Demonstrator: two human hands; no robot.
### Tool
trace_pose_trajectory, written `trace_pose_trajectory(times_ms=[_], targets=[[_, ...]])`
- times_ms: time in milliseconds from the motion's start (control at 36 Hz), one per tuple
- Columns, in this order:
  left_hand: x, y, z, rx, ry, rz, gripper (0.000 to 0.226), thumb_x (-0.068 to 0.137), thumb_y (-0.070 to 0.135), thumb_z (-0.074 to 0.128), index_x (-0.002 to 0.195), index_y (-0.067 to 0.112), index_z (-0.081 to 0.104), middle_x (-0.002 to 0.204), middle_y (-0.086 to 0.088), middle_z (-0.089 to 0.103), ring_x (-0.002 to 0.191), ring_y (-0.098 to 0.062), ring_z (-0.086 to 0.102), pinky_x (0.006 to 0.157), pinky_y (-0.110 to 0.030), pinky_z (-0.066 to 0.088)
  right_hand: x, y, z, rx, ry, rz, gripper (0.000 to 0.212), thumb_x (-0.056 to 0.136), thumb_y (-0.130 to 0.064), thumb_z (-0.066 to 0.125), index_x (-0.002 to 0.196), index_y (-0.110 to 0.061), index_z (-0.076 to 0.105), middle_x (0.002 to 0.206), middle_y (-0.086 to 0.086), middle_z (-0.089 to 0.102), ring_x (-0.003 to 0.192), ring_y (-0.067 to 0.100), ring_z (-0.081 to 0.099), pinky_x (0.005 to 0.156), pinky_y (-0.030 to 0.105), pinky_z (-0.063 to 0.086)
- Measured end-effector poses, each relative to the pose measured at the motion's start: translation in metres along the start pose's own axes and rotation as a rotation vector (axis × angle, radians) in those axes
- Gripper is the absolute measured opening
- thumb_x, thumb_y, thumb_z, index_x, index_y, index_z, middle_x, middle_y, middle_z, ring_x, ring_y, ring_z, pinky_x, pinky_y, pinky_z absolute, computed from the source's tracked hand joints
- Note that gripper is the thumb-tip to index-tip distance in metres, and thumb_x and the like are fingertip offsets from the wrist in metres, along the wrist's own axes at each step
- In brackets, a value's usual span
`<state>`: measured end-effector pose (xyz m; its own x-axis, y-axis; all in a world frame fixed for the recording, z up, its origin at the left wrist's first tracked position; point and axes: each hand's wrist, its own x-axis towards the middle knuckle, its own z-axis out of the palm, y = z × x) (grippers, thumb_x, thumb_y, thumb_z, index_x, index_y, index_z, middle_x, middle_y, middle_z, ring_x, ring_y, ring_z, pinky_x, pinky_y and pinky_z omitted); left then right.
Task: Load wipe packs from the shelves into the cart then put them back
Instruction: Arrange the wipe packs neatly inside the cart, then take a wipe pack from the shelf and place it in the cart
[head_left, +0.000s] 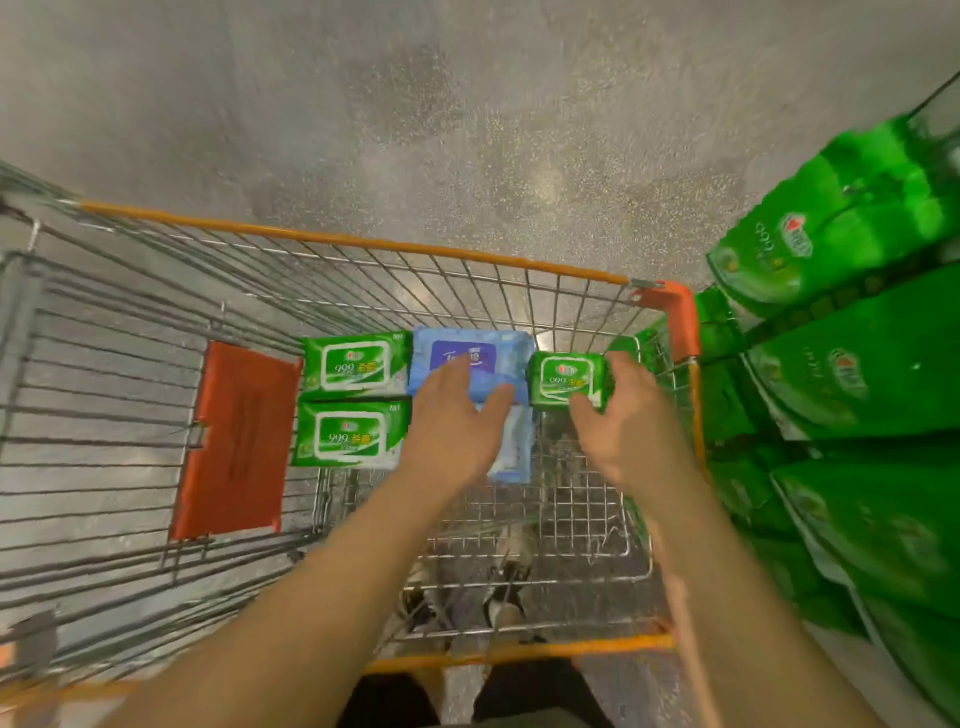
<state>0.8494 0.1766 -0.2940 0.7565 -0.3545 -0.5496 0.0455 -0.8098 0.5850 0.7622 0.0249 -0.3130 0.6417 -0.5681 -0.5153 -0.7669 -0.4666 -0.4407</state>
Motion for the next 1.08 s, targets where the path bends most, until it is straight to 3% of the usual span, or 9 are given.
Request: trace_pose_trajectory(times_ms=[83, 167, 333, 556, 694, 778, 917, 1000, 1083], targets=[[-0.023, -0.004, -0.036, 0.072, 0.073, 0.095, 0.062, 0.100, 0.050, 0.053, 0.148, 0.012, 0.043, 0.151, -0.003, 0.044, 0.143, -0.022, 0.034, 0.111, -0.029, 0.026, -0.021, -0.012, -0.019, -0.068, 0.024, -0.049, 0.071, 0.097, -0.045, 0.056, 0.156, -0.015, 0.031, 0.162, 0.009, 0.033, 0.145, 0.032, 0.035, 0.121, 0.043, 0.030], [-0.046, -0.005, -0.067, 0.159, 0.110, 0.164, 0.077, 0.097, 0.055, 0.056, 0.159, 0.019, 0.029, 0.165, 0.000, 0.027, 0.152, -0.021, 0.021, 0.123, -0.034, 0.017, -0.047, -0.027, -0.037, -0.085, 0.040, -0.083, 0.069, 0.097, -0.047, 0.055, 0.154, -0.017, 0.032, 0.160, 0.008, 0.036, 0.142, 0.032, 0.039, 0.118, 0.044, 0.034], [-0.092, -0.005, -0.117, 0.207, 0.093, 0.290, 0.088, 0.090, 0.062, 0.061, 0.161, 0.027, 0.023, 0.169, 0.007, 0.018, 0.154, -0.012, 0.012, 0.122, -0.028, 0.010, -0.112, -0.059, -0.074, -0.126, 0.073, -0.046, 0.068, 0.099, -0.046, 0.055, 0.157, -0.023, 0.028, 0.163, 0.002, 0.032, 0.147, 0.024, 0.032, 0.119, 0.035, 0.025], [-0.139, 0.014, -0.150, 0.256, -0.022, 0.502, 0.104, 0.079, 0.073, 0.065, 0.162, 0.035, 0.016, 0.169, 0.010, 0.015, 0.155, -0.014, 0.011, 0.124, -0.035, 0.013, -0.215, -0.076, -0.106, -0.138, 0.269, -0.008, 0.063, 0.099, -0.042, 0.057, 0.153, -0.017, 0.037, 0.154, 0.008, 0.045, 0.140, 0.026, 0.042, 0.113, 0.031, 0.032], [-0.185, 0.035, -0.146, 0.306, -0.107, 0.638, 0.107, 0.077, 0.075, 0.066, 0.162, 0.035, 0.015, 0.169, 0.009, 0.014, 0.155, -0.014, 0.011, 0.124, -0.040, 0.016, -0.283, -0.058, -0.114, -0.120, 0.369, 0.111, 0.072, 0.097, -0.049, 0.055, 0.157, -0.018, 0.031, 0.162, 0.005, 0.036, 0.147, 0.022, 0.036, 0.119, 0.032, 0.026], [-0.216, 0.050, -0.136, 0.317, -0.159, 0.744, 0.107, 0.076, 0.076, 0.067, 0.161, 0.037, 0.016, 0.169, 0.011, 0.015, 0.154, -0.014, 0.012, 0.123, -0.040, 0.018, -0.329, -0.036, -0.117, -0.124, 0.408, 0.166, 0.072, 0.097, -0.054, 0.052, 0.157, -0.020, 0.032, 0.160, 0.003, 0.039, 0.145, 0.023, 0.039, 0.120, 0.036, 0.030], [-0.265, 0.073, -0.112, 0.375, -0.239, 0.918, 0.116, 0.060, 0.089, 0.050, 0.160, 0.040, 0.018, 0.168, 0.009, 0.019, 0.154, -0.017, 0.015, 0.122, -0.043, 0.022, -0.403, -0.001, -0.121, -0.087, 0.498, 0.297, 0.071, 0.096, -0.056, 0.052, 0.156, -0.022, 0.037, 0.154, 0.005, 0.048, 0.139, 0.026, 0.047, 0.115, 0.038, 0.037], [-0.297, 0.085, -0.092, 0.419, -0.272, 1.017, 0.112, 0.066, 0.087, 0.058, 0.159, 0.036, 0.023, 0.167, 0.007, 0.024, 0.152, -0.016, 0.020, 0.120, -0.040, 0.025, -0.445, 0.021, -0.120, -0.022, 0.568, 0.353, 0.071, 0.092, -0.058, 0.055, 0.152, -0.022, 0.043, 0.143, 0.004, 0.058, 0.132, 0.025, 0.055, 0.112, 0.041, 0.042], [-0.332, 0.097, -0.069, 0.459, -0.297, 1.107, 0.100, 0.075, 0.076, 0.066, 0.158, 0.033, 0.029, 0.165, 0.006, 0.028, 0.151, -0.015, 0.022, 0.119, -0.037, 0.026, -0.491, 0.043, -0.116, 0.023, 0.653, 0.387, 0.060, 0.091, -0.057, 0.056, 0.142, -0.025, 0.053, 0.140, -0.002, 0.060, 0.131, 0.021, 0.054, 0.107, 0.032, 0.042]])
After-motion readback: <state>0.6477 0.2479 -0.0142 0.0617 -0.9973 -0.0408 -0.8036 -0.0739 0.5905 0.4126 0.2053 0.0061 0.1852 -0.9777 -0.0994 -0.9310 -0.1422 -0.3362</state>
